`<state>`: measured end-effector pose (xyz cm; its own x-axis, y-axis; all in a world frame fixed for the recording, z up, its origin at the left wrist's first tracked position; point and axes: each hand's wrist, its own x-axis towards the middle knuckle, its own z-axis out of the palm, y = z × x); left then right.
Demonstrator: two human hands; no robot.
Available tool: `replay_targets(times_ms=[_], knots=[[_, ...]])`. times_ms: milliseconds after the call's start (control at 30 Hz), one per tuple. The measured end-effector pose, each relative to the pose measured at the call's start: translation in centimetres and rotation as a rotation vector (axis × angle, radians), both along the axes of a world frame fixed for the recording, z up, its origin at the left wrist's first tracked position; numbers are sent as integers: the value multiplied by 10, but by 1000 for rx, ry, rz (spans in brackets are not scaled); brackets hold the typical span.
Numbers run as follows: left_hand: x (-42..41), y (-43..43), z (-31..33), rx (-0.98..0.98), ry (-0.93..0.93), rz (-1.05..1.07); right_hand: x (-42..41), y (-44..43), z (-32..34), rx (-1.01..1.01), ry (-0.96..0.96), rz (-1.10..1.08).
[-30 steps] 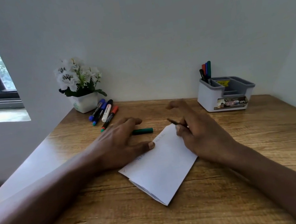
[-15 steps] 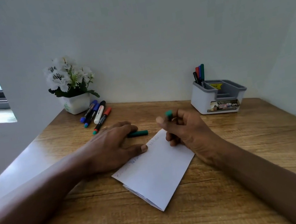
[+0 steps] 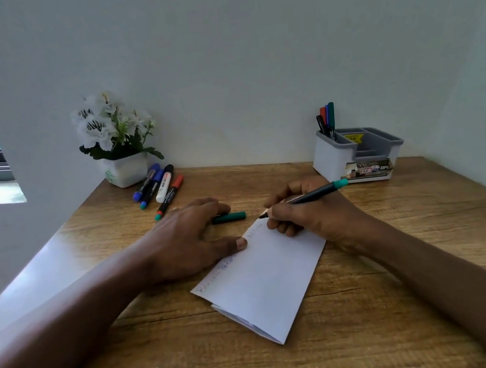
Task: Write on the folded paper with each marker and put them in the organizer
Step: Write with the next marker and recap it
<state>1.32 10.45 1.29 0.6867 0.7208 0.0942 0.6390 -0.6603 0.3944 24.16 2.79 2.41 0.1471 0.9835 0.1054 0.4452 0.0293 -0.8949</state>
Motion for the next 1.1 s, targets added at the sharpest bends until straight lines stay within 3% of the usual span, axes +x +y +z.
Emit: replay_targets(times_ms=[600,1100], knots=[[-1,4,-3,16,-15,-28,-3,12,-10,179,-241,-31],[-1,2,-1,21,16,-27,-3,10,-9,179,-230,-31]])
